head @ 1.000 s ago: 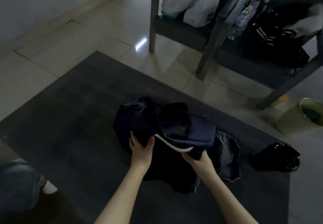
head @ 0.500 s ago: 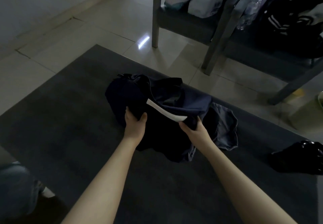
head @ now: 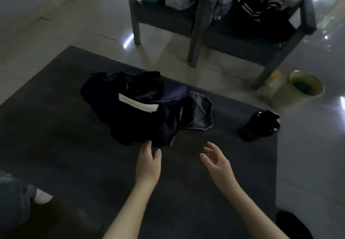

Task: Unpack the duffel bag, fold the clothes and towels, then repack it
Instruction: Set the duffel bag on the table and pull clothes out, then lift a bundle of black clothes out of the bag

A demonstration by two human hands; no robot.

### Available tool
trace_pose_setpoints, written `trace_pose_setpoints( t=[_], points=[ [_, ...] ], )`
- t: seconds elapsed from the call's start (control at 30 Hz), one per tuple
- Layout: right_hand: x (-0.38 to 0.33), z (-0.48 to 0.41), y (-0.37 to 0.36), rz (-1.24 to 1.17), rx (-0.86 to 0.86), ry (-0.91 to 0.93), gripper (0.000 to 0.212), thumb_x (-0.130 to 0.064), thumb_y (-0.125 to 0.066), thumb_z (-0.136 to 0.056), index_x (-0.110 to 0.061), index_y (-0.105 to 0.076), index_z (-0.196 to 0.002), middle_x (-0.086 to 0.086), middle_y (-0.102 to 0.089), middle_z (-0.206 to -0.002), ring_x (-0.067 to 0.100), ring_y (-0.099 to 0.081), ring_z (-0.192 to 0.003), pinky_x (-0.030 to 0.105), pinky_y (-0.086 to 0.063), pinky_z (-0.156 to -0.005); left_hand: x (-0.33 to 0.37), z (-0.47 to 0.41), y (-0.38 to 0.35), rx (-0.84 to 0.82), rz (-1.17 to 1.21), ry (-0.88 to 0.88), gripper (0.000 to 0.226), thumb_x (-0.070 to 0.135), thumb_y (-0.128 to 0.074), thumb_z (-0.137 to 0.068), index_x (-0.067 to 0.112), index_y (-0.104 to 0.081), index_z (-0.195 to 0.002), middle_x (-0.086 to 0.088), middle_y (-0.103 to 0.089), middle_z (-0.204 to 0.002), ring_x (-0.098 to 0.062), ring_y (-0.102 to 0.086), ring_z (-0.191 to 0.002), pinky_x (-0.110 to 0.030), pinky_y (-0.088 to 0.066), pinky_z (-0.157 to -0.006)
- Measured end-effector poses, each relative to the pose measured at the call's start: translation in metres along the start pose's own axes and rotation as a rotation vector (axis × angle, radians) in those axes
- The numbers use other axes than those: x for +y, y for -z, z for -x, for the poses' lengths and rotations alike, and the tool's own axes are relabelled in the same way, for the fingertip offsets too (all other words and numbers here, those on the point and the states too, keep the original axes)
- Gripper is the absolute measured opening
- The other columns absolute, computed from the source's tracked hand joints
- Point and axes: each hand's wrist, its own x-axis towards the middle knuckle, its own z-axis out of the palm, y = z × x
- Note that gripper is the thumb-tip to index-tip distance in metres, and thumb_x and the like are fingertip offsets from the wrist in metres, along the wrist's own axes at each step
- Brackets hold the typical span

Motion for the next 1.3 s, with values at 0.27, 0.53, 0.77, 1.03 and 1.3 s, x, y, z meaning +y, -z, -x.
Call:
trace_pose_setpoints(
  t=[0.27, 0.53, 0.77, 1.03, 1.3],
  points=[
    [0.1, 0.096, 0.115, -0.018, 0.203, -0.148, 0.028, -0.011, -0.061, -0.091, -0.015, -0.06, -0.118, 0.001, -0.066, -0.108, -0.009, -0.061, -0.089, 0.003, -0.044, -0.074, 0.001, 0.106, -0.124, -0.296, -0.333, -0.212, 0.047, 0.028, -0.042, -0.101, 0.017, -0.035, -0.146, 0.005, -0.031, -0.153, -0.009, -0.024, -0.141, -0.031, -0.02, -0.117],
    [0.196, 0.159, 0.211, -0.057, 0.372, -0.306, 0.02, -0.012, -0.059, -0.092, -0.009, -0.065, -0.111, -0.004, -0.066, -0.094, -0.004, -0.06, -0.086, 0.004, -0.044, -0.07, 0.034, 0.176, -0.251, -0.497, -0.603, -0.466, 0.043, 0.029, -0.039, -0.101, 0.019, -0.041, -0.143, 0.007, -0.038, -0.148, -0.011, -0.031, -0.137, -0.028, -0.025, -0.11],
    [0.306, 0.205, 0.288, -0.12, 0.469, -0.508, 0.026, -0.021, -0.056, -0.095, -0.013, -0.061, -0.119, -0.004, -0.062, -0.1, 0.012, -0.058, -0.098, 0.022, -0.043, -0.08, 0.032, 0.253, -0.386, -0.747, -0.662, -0.584, 0.042, 0.028, -0.037, -0.101, 0.015, -0.044, -0.14, 0.003, -0.044, -0.143, -0.014, -0.039, -0.131, -0.028, -0.029, -0.107],
    [0.455, 0.216, 0.341, -0.204, 0.423, -0.701, 0.042, -0.031, -0.054, -0.095, -0.017, -0.049, -0.134, 0.004, -0.057, -0.124, 0.017, -0.054, -0.108, 0.027, -0.042, -0.084, -0.039, 0.266, -0.528, -0.87, -0.763, -0.374, 0.047, 0.033, -0.037, -0.101, 0.018, -0.035, -0.145, 0.003, -0.037, -0.147, -0.018, -0.037, -0.133, -0.036, -0.032, -0.108],
    [0.611, 0.208, 0.34, -0.513, 0.539, -0.94, 0.083, -0.056, -0.057, -0.084, -0.019, -0.023, -0.15, 0.005, -0.03, -0.153, 0.028, -0.033, -0.137, 0.046, -0.032, -0.11, -0.122, 0.219, -0.652, -0.89, -0.973, -0.497, 0.053, 0.036, -0.038, -0.1, 0.02, -0.026, -0.149, -0.001, -0.028, -0.152, -0.022, -0.033, -0.135, -0.042, -0.034, -0.105]
  ],
)
